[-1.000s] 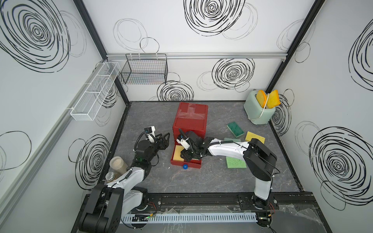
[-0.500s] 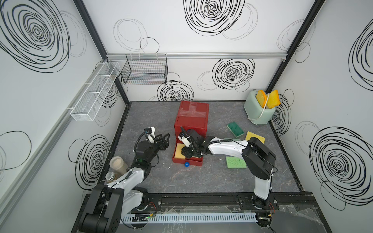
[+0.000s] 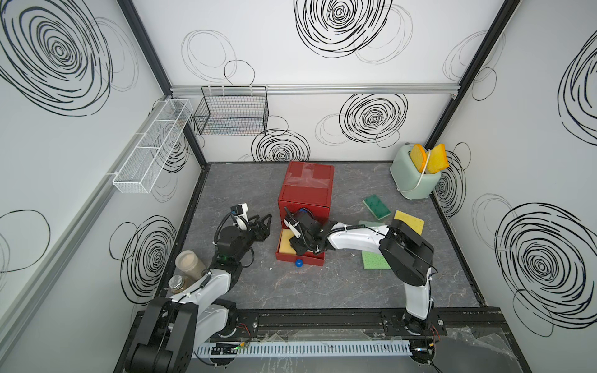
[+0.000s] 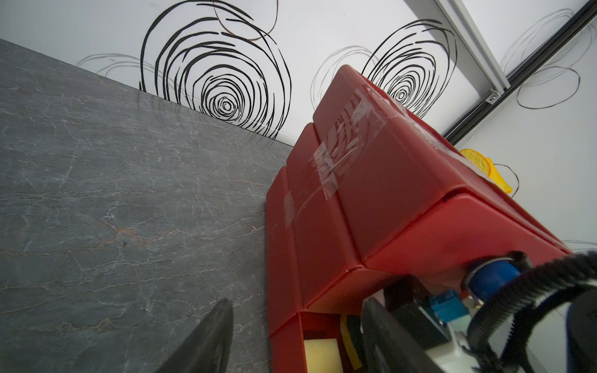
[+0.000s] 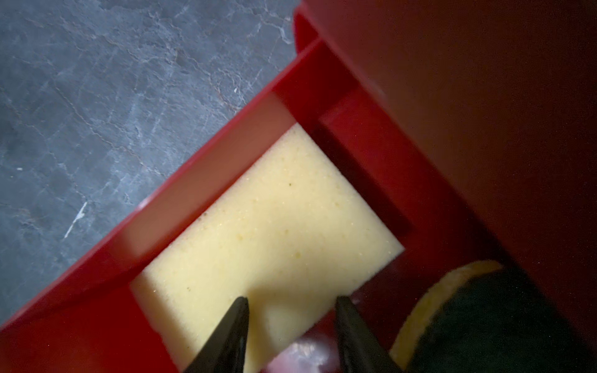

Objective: Take the sponge out of the drawer
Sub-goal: Pick up the sponge from the drawer.

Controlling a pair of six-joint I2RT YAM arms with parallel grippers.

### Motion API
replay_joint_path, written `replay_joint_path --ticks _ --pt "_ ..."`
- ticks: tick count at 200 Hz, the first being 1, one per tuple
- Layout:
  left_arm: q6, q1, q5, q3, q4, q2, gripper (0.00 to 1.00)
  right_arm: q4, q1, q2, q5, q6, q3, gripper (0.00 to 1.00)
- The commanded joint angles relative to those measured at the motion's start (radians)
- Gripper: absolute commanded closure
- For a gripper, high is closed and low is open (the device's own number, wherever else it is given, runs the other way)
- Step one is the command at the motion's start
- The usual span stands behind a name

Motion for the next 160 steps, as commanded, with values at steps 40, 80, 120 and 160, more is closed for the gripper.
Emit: replay_joint_path --ticks 40,80,120,160 --pt "0.009 0.008 0.006 -0.010 0.054 -0.013 0.33 -0.084 0.019 0.101 0.020 -0.044 -0.014 0.75" --pt "0.012 0.009 0.004 -0.010 0.051 -0.012 0.33 -0.065 0.019 0.079 -0.012 -0.042 -0.022 1.00" --pt "0.014 0.010 -0.003 -0.010 0.046 -0.021 0.33 -0.094 0.032 -0.021 -0.062 -0.056 0.000 1.00" --pt "0.014 0.010 -0.004 -0.008 0.049 -0.015 0.33 -0.150 0.047 -0.159 -0.089 -0.096 0.038 1.00"
